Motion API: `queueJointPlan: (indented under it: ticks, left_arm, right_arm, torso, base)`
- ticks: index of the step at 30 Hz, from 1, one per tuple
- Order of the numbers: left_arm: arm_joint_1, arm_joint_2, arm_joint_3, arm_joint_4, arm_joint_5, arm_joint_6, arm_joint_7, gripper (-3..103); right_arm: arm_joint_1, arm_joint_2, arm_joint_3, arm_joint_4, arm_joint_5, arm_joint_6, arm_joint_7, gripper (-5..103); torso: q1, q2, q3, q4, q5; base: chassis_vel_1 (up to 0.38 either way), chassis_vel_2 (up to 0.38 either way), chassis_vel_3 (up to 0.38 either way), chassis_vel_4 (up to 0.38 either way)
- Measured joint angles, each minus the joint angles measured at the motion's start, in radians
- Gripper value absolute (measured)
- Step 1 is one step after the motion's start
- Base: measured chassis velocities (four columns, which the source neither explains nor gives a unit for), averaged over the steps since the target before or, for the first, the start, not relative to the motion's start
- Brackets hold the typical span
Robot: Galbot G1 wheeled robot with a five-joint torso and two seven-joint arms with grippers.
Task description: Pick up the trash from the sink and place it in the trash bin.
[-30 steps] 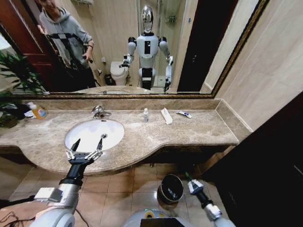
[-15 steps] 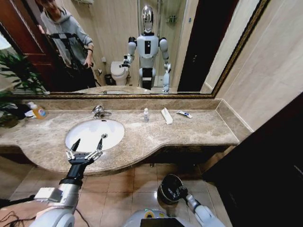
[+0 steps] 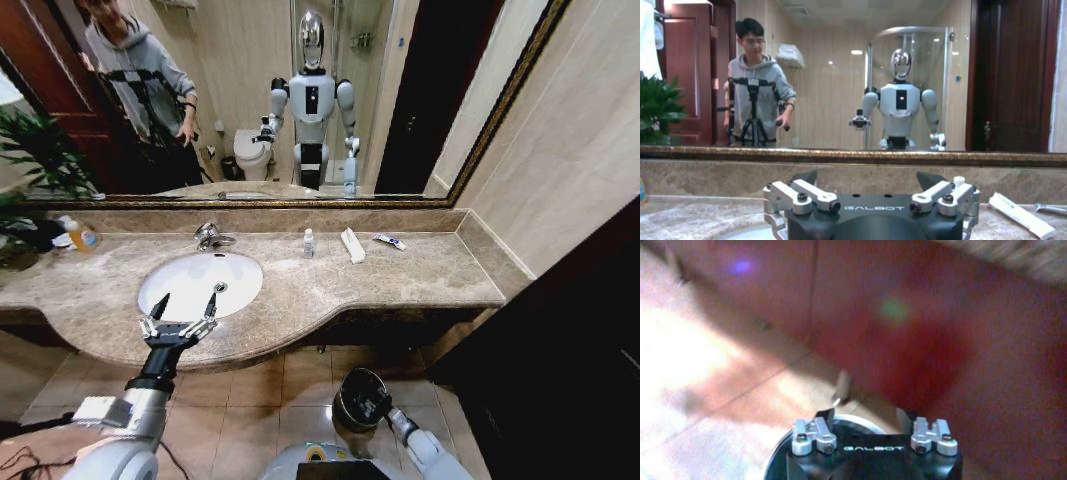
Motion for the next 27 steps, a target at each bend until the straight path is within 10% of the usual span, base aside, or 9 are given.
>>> queueJointPlan:
  ticks: [14,20,27]
  left_arm:
    - [0.000,0.000,0.000,0.000,0.000,0.000,0.000,100]
    - [0.000,0.000,0.000,0.000,0.000,0.000,0.000,100]
    - [0.000,0.000,0.000,0.000,0.000,0.000,0.000,100]
  right_arm:
    - [-0.495,0.002,0.488,0.671,0.336,0.112,0.198,100]
    - [-0.490,0.087,0.584,1.012,0.412,-0.036,0.228,100]
    - [-0.256,0.021,0.475,1.134,0.438,-0.238,0.239,100]
  torso:
    - [0.000,0.000,0.000,-0.0007,0.0000]
    - [0.000,0.000,0.000,-0.0003,-0.0004]
    - [0.000,0.000,0.000,0.0006,0.0000]
  base:
    - [0.000,0.000,0.000,0.000]
    - [0.000,0.000,0.000,0.000]
    - [0.000,0.000,0.000,0.000]
